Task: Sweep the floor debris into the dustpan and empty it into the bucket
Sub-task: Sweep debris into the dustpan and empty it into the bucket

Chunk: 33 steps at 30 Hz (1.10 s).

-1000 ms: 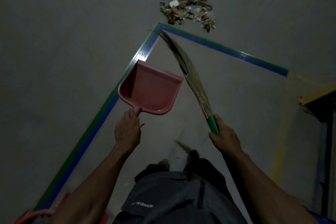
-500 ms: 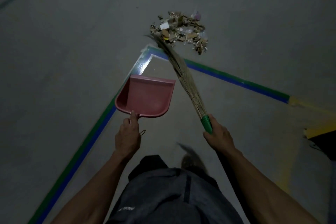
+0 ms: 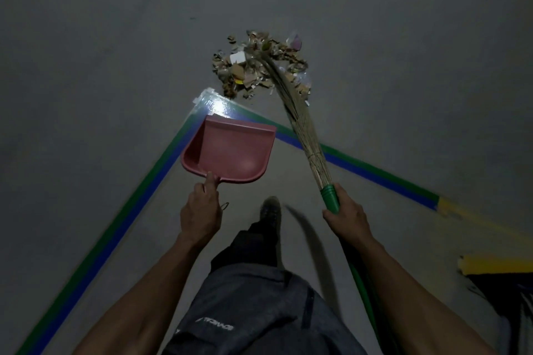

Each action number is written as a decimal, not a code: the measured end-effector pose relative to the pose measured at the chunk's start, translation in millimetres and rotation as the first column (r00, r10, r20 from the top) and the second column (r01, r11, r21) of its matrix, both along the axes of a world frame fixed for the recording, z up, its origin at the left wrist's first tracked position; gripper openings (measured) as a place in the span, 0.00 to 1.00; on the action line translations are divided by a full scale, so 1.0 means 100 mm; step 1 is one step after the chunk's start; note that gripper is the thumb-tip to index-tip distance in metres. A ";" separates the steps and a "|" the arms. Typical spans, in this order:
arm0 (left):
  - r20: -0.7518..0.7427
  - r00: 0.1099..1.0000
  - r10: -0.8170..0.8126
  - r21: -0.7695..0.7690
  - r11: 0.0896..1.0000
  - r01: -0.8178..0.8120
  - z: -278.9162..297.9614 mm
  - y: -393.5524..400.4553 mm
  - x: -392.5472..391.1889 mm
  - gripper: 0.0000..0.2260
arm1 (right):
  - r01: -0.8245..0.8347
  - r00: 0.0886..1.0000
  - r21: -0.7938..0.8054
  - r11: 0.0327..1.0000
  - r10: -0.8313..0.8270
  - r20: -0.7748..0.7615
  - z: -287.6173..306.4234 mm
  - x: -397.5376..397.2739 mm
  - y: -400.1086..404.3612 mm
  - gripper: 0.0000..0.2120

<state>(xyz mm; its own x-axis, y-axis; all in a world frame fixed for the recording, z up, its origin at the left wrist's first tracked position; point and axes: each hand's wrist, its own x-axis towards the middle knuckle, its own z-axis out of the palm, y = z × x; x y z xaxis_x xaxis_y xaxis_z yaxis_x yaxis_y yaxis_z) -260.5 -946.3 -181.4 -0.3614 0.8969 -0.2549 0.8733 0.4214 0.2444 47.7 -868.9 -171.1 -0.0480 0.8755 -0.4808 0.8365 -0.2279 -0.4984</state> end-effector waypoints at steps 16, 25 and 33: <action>0.029 1.000 0.004 -0.035 0.999 -0.003 0.17 3.28 0.04 0.25 | 0.003 1.000 -0.019 1.000 -0.004 -0.007 0.17 0.19 3.19 0.33; -0.005 0.980 0.199 -0.076 0.977 -0.198 0.03 4.42 0.73 0.24 | -0.245 0.969 -0.029 0.969 0.246 0.030 -0.12 0.58 5.19 0.36; 0.000 0.923 0.385 -0.077 0.920 -0.384 0.23 5.10 1.24 0.25 | -0.504 0.860 -0.016 0.863 0.504 0.083 0.09 0.76 6.61 0.33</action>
<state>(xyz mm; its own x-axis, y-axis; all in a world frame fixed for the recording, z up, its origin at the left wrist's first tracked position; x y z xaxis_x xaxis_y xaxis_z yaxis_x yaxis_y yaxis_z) -136.4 -436.8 -158.3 -0.6703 0.6681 -0.3230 0.6370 0.7413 0.2114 123.6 -208.2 -162.3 -0.4444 0.7450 -0.4974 0.8740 0.2387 -0.4233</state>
